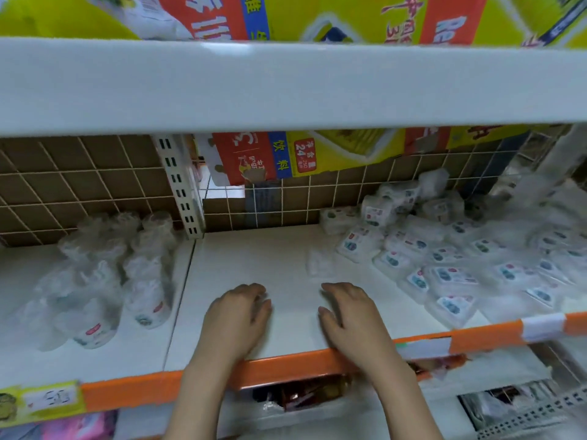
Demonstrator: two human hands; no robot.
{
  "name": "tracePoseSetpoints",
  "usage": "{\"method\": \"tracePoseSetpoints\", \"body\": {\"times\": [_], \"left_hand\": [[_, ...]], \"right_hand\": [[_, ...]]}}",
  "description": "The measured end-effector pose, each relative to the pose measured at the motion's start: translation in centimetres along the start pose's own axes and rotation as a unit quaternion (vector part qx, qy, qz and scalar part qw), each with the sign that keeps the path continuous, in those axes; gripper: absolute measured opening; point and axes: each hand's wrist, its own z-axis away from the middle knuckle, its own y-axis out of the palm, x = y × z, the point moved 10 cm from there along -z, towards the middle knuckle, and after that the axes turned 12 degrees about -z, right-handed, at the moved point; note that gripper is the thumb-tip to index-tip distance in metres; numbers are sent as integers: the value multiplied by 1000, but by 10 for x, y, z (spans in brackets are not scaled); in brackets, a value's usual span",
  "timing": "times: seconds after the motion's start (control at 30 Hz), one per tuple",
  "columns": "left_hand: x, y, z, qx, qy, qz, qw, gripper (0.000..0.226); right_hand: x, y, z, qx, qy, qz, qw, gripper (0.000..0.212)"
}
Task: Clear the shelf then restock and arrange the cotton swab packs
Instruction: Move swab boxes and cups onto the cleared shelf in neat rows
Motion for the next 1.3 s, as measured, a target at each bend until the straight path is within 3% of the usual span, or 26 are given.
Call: {"method": "tracePoseSetpoints", "body": {"times": [0.17, 0.33, 0.43, 0.7, 0.87, 1.03, 1.13, 1.3], "left_hand": [[-82, 23, -9, -2, -11, 19, 1000, 29], [-134, 46, 0, 32, -29, 13, 999, 45], [-140, 52, 6, 35, -52, 2, 998, 33], [-146, 44, 6, 24, -75, -23, 997, 33], [-152, 45, -4, 43, -68, -28, 996, 55], [-161, 43, -17, 28, -43, -28, 998, 40], [-166, 46, -23, 23, -33, -20, 999, 47], [-179, 56, -34, 16, -44, -12, 999, 31]], "right_hand": [[-58, -56, 11, 7, -7, -5, 1000, 55], [-115, -106, 19, -17, 10, -22, 1000, 53], [-123, -112, 22, -13, -2, -33, 999, 49], [-117, -112, 22, 14, -33, -61, 997, 52], [-120, -138, 17, -32, -39, -72, 996, 44], [-133, -163, 13, -85, -21, -62, 994, 43], [-143, -175, 16, -102, -12, -54, 993, 41], [-166, -196, 15, -114, -12, -49, 992, 33]]}}
